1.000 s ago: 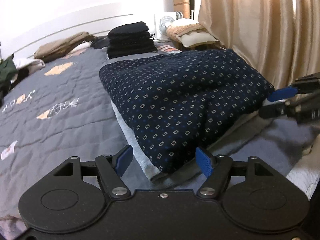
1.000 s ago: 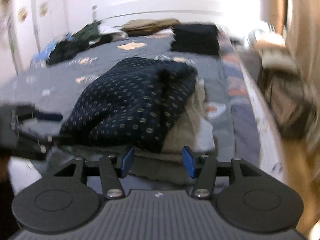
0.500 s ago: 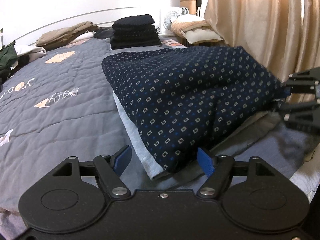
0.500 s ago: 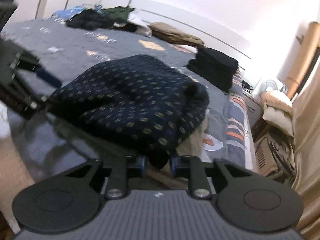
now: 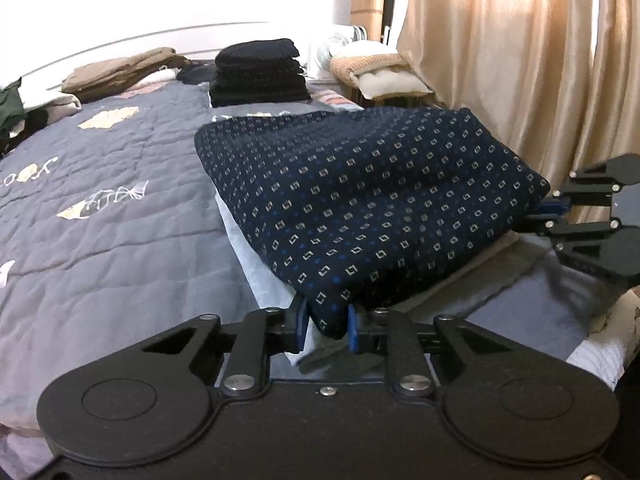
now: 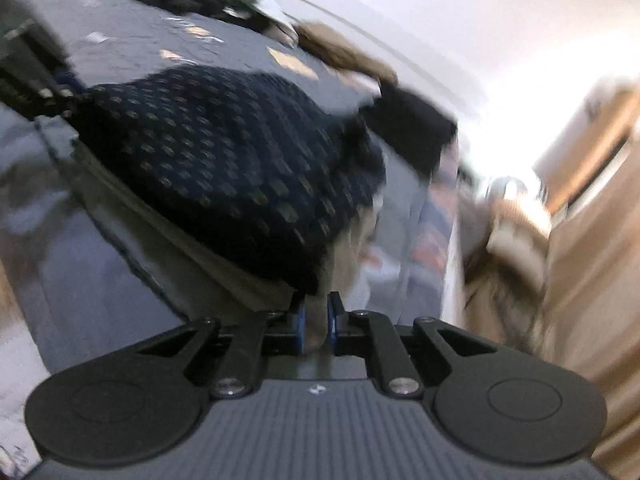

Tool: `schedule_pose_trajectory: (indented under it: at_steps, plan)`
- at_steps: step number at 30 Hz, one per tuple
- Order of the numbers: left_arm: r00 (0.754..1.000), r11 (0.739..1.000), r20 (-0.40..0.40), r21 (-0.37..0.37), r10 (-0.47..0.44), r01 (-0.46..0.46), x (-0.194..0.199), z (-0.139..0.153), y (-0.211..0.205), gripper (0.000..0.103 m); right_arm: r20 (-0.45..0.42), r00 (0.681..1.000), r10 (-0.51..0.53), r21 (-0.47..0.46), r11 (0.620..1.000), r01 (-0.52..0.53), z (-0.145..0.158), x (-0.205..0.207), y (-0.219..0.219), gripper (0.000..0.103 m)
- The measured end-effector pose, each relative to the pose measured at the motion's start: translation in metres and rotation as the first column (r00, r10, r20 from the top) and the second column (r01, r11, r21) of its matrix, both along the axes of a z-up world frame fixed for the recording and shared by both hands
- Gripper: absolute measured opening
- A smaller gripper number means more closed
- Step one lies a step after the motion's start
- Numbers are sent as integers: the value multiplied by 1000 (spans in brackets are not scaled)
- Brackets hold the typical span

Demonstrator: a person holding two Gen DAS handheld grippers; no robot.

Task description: Fold clothes

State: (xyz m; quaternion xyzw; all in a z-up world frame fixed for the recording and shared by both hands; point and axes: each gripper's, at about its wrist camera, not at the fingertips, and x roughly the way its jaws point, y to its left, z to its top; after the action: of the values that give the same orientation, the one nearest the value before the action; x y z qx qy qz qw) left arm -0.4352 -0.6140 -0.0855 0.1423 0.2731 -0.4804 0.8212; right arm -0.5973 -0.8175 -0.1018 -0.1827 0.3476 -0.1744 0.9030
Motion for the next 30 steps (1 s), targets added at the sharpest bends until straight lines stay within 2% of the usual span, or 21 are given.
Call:
schedule_pose_trajectory:
  at_steps: [2, 5, 8, 9, 10, 11, 16, 19, 22, 23, 24, 26, 27, 30]
  plan:
    - [1000, 1000, -1, 20, -1, 1, -1, -2, -2, 20, 56, 997, -57, 104, 993, 51, 13, -8, -12, 11]
    - [1000, 999, 26, 44, -1, 0, -5, -4, -5, 23, 189, 975, -116, 293, 955, 57, 38, -30, -27, 15]
    - [1000, 999, 30, 51, 3, -5, -6, -4, -7, 25, 323, 939, -120, 451, 892, -41, 55, -46, -34, 22]
    - [1000, 999, 29, 52, 5, -7, -6, -5, -7, 26, 363, 925, -113, 493, 866, -87, 60, -47, -34, 28]
    - [1000, 999, 28, 53, 7, -9, -6, -5, -7, 26, 396, 913, -100, 522, 842, -135, 63, -45, -32, 35]
    - [1000, 998, 28, 54, 8, -10, -7, -5, -8, 27, 413, 906, -88, 537, 827, -165, 63, -41, -29, 37]
    - [1000, 998, 26, 55, 11, -12, -9, -5, -7, 31, 378, 924, -54, 589, 784, -196, 52, -2, -21, 40]
    - [999, 999, 27, 41, 20, -21, -10, -1, -3, 32, 292, 946, -138, 620, 781, -77, 35, 14, -33, 40]
    - [1000, 1000, 15, -19, 25, -24, -10, 7, 7, 32, 237, 947, -215, 629, 777, 19, 21, 17, -48, 40]
    - [1000, 999, -2, -36, 16, -16, -11, 8, 8, 34, 227, 947, -226, 634, 773, 33, 16, 18, -53, 43]
    - [1000, 999, -18, -53, 7, -8, -12, 10, 10, 39, 216, 947, -236, 638, 769, 46, 12, 20, -58, 49]
    - [999, 996, -48, -89, -14, 10, -13, 14, 11, 47, 201, 946, -255, 655, 753, 64, 4, 23, -68, 51]
    - [998, 994, -61, -108, -26, 20, -13, 16, 12, 47, 202, 946, -252, 660, 749, 59, 2, 22, -69, 51]
    - [990, 979, -128, -202, -64, 37, -9, 27, 19, 47, 211, 952, -222, 630, 775, 41, 1, 20, -66, 52]
